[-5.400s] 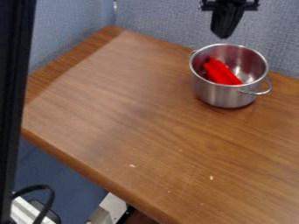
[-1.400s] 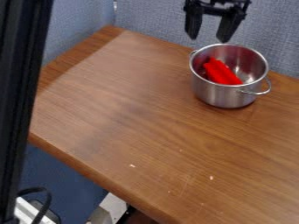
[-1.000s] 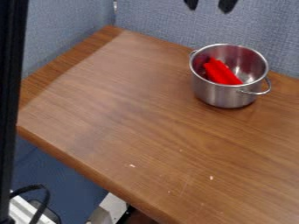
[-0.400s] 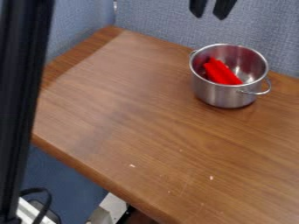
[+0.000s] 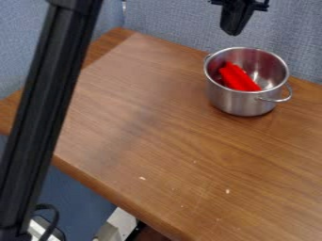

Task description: Put the red object in the metal pot

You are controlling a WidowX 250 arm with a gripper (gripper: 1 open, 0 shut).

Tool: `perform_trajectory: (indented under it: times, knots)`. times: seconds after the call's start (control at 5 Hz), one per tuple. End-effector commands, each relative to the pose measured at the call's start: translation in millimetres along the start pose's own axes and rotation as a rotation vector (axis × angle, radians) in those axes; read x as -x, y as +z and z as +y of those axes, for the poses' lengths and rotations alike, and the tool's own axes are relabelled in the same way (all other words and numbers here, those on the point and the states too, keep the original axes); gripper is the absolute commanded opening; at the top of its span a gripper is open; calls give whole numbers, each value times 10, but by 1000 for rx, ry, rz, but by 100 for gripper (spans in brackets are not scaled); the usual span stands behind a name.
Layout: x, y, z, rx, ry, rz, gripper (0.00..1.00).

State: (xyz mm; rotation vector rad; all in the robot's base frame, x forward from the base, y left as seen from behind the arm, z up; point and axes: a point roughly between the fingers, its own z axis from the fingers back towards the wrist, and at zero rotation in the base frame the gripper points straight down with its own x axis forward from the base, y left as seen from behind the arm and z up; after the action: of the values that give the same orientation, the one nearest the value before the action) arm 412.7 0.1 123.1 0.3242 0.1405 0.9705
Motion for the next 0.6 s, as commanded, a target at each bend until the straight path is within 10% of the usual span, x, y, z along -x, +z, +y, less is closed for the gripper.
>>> perform_trajectory:
  times: [0.0,0.4]
  knots:
    - [3,300,-30,57,-8,-63,0]
    - [-51,316,-206,25,1,-118,0]
